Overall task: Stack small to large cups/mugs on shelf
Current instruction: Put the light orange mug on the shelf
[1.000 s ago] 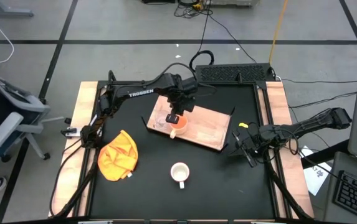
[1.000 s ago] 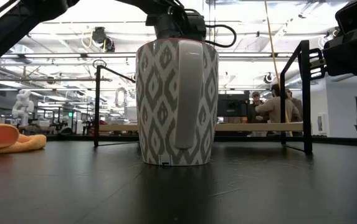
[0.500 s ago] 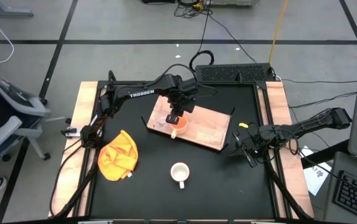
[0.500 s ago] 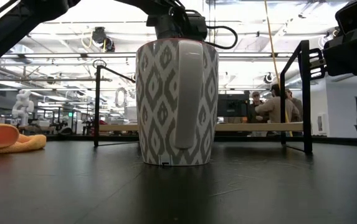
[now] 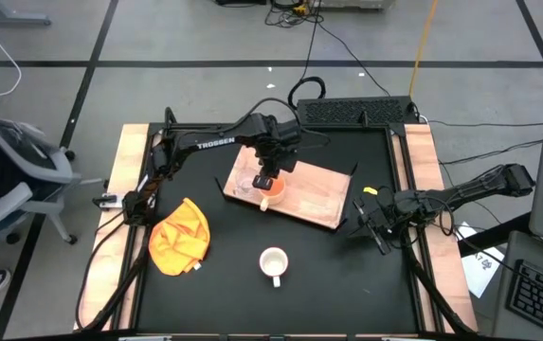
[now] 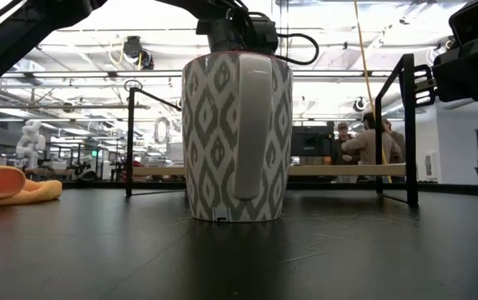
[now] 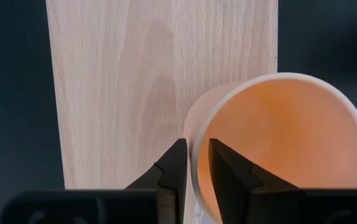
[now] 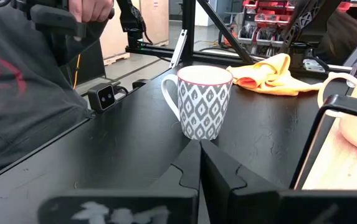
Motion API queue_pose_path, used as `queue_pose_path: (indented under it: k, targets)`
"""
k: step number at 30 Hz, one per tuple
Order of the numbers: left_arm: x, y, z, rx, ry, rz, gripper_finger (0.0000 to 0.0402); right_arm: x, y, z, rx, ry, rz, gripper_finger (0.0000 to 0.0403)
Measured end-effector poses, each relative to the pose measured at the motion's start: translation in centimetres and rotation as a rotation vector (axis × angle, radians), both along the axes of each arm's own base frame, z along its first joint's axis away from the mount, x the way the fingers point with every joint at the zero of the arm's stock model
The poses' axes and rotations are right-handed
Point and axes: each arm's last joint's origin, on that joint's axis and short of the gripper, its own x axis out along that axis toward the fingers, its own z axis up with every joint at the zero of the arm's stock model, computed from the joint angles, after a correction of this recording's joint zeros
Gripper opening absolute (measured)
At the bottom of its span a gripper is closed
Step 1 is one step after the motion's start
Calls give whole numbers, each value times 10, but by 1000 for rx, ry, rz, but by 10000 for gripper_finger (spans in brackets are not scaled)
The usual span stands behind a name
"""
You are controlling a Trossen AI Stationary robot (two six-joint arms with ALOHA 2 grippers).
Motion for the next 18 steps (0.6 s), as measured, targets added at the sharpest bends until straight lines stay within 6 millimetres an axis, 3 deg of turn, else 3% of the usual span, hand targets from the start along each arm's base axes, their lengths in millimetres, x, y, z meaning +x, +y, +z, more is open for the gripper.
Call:
queue_pose_path:
  k: [8,18]
  targets:
    - [0,0,0,-13,6,48,95,0,0,0,0,0,0,0]
    - [0,0,1,-18,6,68,223,0,0,0,0,0,0,0]
